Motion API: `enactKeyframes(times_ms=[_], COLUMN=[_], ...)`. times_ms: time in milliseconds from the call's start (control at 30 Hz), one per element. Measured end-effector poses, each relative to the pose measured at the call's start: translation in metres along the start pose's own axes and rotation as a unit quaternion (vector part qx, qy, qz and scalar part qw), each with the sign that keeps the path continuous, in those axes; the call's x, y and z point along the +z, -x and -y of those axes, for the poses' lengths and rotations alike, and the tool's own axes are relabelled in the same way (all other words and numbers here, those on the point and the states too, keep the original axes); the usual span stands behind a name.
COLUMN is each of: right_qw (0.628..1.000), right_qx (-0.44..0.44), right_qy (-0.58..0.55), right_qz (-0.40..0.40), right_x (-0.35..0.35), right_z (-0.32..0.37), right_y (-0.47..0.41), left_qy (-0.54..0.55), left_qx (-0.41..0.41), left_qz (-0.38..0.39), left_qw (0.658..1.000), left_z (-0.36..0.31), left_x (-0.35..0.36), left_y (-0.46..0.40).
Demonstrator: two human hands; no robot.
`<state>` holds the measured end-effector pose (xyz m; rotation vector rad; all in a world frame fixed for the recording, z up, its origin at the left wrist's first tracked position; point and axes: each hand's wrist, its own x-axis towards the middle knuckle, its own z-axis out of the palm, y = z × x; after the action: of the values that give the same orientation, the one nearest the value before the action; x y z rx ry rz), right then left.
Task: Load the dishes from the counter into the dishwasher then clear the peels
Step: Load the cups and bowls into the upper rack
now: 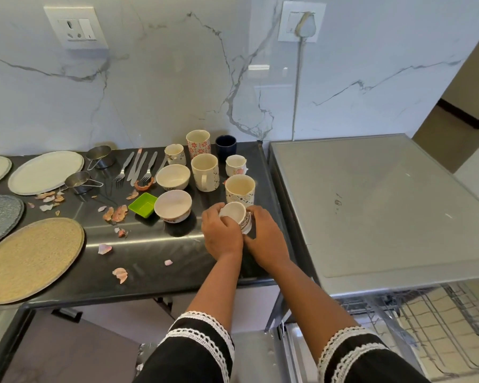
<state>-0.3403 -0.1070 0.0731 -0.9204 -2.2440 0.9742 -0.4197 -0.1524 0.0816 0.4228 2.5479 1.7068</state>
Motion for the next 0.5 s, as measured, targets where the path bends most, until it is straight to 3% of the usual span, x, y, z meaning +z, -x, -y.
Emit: enactKeyframes(times_ms=[267, 500], right_qw=[0.997, 0.992], right_qx=[0.001, 0.030], right_qy=[0.034, 0.079], right_qz=[-0.068, -0.090], right_x=[-0.089, -0.152], right_z=[-0.033, -0.071], right_y=[0.060, 0.120], left_qy=[0.091, 0.136], left_qx=[0.034, -0.019], left_qz=[0.063, 0.121], left_qw=[0.993, 0.983], left_z=[-0.034, -0.048], left_x=[0.033, 0.061], left_y=[0.094, 0.183])
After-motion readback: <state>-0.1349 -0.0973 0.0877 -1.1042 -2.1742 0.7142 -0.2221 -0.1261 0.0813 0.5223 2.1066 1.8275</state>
